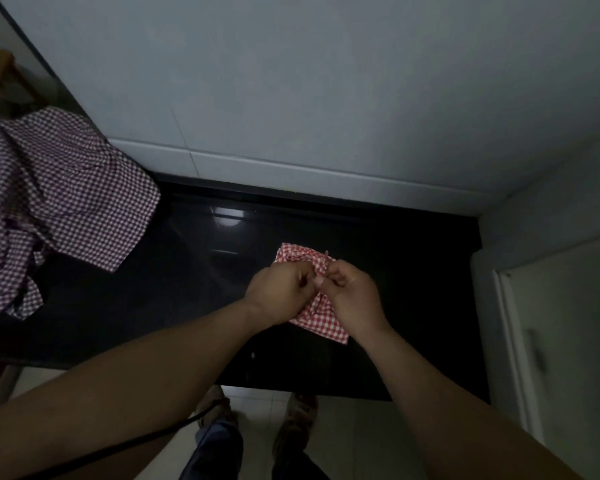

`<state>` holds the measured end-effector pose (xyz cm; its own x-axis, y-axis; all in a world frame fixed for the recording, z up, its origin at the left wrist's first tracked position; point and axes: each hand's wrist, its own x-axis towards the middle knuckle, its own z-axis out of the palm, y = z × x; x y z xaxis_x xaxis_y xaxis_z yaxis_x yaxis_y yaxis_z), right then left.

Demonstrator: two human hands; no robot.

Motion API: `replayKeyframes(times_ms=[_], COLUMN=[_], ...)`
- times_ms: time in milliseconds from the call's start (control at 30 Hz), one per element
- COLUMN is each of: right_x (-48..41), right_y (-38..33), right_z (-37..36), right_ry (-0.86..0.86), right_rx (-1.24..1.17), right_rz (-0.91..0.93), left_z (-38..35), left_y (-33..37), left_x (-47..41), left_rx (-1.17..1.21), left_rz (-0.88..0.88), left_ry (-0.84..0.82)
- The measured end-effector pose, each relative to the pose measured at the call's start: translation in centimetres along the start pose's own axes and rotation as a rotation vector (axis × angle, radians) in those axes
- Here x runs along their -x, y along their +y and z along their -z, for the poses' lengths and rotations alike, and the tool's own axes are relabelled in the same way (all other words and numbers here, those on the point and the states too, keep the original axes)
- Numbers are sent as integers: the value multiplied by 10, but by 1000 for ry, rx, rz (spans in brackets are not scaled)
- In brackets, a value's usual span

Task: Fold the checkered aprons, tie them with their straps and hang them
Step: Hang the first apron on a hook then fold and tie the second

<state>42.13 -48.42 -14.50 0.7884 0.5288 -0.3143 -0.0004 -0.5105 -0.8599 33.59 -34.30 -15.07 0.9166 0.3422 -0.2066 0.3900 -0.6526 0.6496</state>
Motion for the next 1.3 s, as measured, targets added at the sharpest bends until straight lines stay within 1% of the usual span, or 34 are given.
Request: replayKeyframes(times_ms=[200, 300, 400, 500, 567, 600, 667, 733, 800, 867, 933, 1033, 1100, 1133, 1200, 1300], right_x=[10, 15, 21, 26, 25, 23, 23, 22, 21, 19, 17, 15, 13, 13, 15, 21], right_y=[1, 5, 4, -1, 1, 4, 9, 13, 13, 12, 13, 11, 12, 13, 16, 19], right_z=[-1, -3, -6, -6, -2, 0, 6, 9, 9, 9, 11, 12, 10, 9, 7, 6], right_ry=[40, 87, 116, 85, 76, 69, 44, 31, 18, -4, -19, -82, -94, -85, -45, -12], right_rx=[95, 44, 13, -75, -100, -95, -63, -41, -30, -31, -7, 72, 162, 199, 257, 392], right_rz=[102, 82, 61, 15, -13, -16, -11, -3, 0, 6, 20, 77, 151, 189, 254, 349], left_z=[-2, -4, -6, -14, -19, -18, -11, 5, 25, 44, 56, 57, 56, 55, 57, 63], left_y=[3, 5, 10, 19, 18, 15, 8, 6, 12, 28, 43, 61, 71, 73, 72, 59], left_x=[1, 1, 4, 5, 6, 6, 5, 2, -4, -13, -23, -35, -39, -39, -37, -37], left_rx=[-220, -277, -285, -277, -232, -202, -179, -253, -418, -651, -854, -1045, -1137, -1140, -1080, -1013], left_rz=[-134, -168, -181, -159, -139, -149, -211, -306, -425, -523, -561, -488, -361, -302, -234, -186], left_ry=[27, 14, 9, 26, 63, 52, -35, -128, -215, -324, -421, -627, -766, -794, -778, -661])
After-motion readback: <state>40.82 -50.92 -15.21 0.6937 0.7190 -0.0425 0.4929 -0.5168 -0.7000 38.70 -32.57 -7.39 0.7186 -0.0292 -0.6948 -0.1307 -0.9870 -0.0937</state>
